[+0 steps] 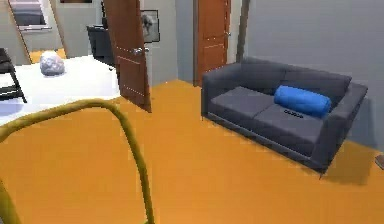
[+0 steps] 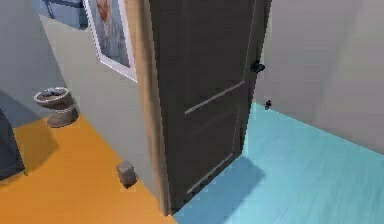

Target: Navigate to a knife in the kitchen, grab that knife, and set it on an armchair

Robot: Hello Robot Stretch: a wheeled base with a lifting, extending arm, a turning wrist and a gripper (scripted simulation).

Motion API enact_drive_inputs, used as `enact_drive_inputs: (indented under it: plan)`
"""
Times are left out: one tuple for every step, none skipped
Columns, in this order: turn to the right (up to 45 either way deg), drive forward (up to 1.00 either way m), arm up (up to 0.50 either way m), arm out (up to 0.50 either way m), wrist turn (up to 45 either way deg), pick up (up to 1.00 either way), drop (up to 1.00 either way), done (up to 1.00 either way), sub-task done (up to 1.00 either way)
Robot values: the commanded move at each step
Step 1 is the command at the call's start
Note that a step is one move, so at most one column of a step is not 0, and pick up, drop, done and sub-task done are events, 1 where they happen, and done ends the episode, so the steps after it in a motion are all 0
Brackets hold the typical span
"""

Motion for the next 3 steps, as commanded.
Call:
enact_drive_inputs:
  plan:
    - [0.0,0.20,0.00,0.00,0.0,0.00,0.00,0.00,0.00]
    - [45.0,0.00,0.00,0.00,0.0,0.00,0.00,0.00,0.00]
    - [0.0,0.75,0.00,0.00,0.0,0.00,0.00,0.00,0.00]
